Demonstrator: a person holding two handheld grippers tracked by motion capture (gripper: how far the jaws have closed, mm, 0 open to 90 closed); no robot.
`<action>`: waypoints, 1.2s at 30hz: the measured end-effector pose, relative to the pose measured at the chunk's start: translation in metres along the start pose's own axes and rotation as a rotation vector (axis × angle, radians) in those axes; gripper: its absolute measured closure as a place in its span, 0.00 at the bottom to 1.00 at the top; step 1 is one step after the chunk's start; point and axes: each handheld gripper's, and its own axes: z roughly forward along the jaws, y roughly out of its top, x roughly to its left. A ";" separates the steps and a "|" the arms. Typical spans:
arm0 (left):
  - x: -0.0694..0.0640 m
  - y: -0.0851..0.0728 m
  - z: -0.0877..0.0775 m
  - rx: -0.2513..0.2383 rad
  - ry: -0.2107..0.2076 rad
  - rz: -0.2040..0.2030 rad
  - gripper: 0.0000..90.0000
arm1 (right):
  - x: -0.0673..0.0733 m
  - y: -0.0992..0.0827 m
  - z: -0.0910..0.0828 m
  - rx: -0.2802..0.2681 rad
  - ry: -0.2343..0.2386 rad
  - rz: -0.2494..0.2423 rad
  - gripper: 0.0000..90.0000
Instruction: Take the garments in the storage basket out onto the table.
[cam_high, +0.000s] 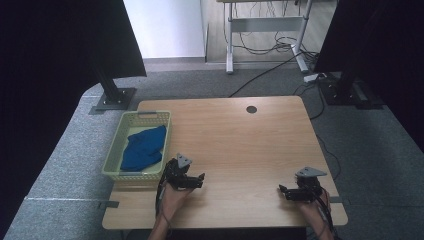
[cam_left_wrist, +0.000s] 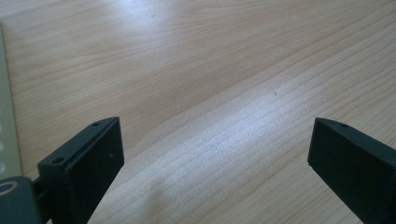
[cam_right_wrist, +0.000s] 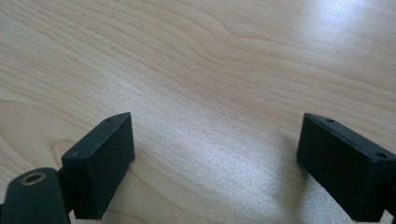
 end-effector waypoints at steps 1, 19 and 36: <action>0.000 0.001 0.000 -0.002 0.000 0.000 0.04 | 0.000 0.000 0.000 0.000 0.000 0.000 0.12; 0.009 0.028 -0.010 -0.007 0.002 0.012 0.04 | 0.000 0.000 0.000 0.001 0.005 -0.005 0.12; 0.037 0.047 -0.021 -0.014 0.024 -0.019 0.04 | 0.000 0.000 0.000 0.001 0.006 -0.005 0.12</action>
